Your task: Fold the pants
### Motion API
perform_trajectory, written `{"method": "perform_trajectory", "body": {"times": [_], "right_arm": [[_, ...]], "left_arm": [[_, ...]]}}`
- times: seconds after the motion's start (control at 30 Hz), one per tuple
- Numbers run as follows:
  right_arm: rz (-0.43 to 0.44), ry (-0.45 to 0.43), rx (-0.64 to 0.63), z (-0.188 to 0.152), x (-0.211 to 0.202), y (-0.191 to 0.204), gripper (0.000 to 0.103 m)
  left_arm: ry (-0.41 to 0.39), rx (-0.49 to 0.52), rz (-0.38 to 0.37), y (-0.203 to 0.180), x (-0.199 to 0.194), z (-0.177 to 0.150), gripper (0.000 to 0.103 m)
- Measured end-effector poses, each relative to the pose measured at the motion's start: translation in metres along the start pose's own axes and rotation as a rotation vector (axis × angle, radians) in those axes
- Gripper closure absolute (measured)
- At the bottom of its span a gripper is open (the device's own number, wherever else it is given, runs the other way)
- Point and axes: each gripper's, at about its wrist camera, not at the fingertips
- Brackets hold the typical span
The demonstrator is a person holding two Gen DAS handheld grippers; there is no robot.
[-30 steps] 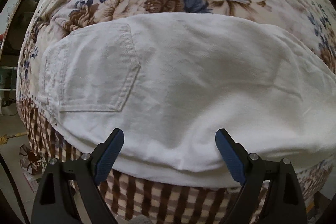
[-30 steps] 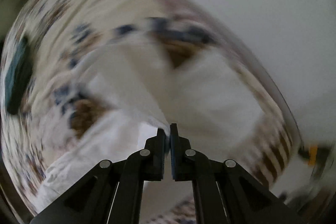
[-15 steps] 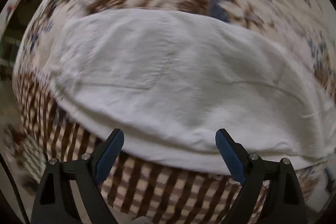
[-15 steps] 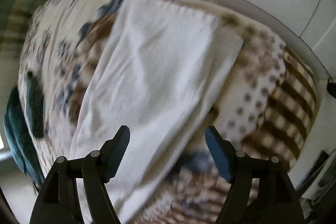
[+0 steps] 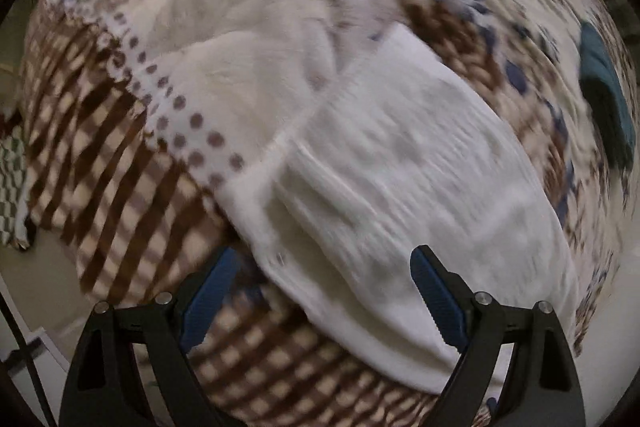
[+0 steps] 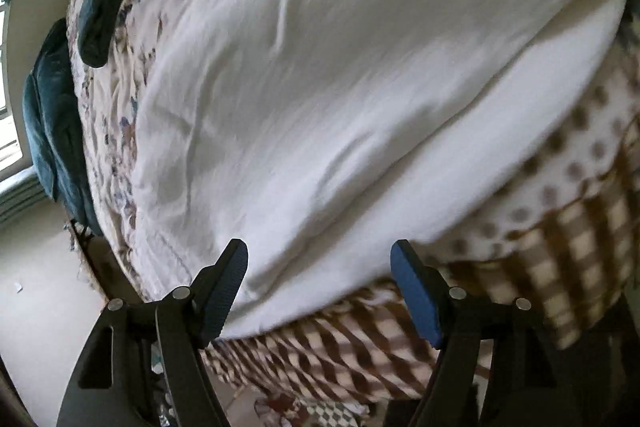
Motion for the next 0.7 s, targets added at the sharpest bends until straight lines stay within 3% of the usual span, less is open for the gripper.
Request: {"method": "perform_trajectory", "body": {"times": [0.13,0.17,0.23,0.27,0.3,0.37,0.53,0.7], "right_arm": [[0.006,-0.06,0.006,-0.013,0.023,0.013,0.033],[0.007,-0.068,0.002,-0.015,0.027,0.013,0.035],[0.005,-0.088,-0.001,-0.015,0.036,0.017,0.052],[-0.004,-0.095,-0.002,-0.014,0.041,0.021,0.06],[-0.017,-0.108,-0.001,-0.011,0.039,0.017,0.084],[-0.029,-0.146,-0.009,-0.017,0.038,0.022,0.09],[-0.048,-0.213,-0.076,-0.047,0.005,0.032,0.094],[-0.047,-0.212,-0.071,-0.071,-0.022,0.026,0.094]], "left_arm": [[0.015,-0.011,-0.038,0.016,0.023,0.018,0.014],[0.008,-0.002,-0.038,0.017,0.026,0.021,0.02],[-0.04,0.033,-0.032,0.012,0.025,0.025,0.049],[-0.052,0.058,-0.03,0.009,0.025,0.028,0.069],[-0.068,0.102,-0.01,0.001,0.023,0.029,0.078],[-0.112,0.171,0.017,-0.01,0.015,0.025,0.087],[-0.141,0.211,0.017,-0.003,-0.006,0.01,0.089],[-0.108,0.185,-0.005,0.018,-0.019,0.008,0.089]]}}
Point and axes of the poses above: each gripper's, at about its wrist camera, not at the fingertips, and x roughly the way its jaws point, y to its left, z to its top, and after that the axes turned 12 degrees about x, right-handed
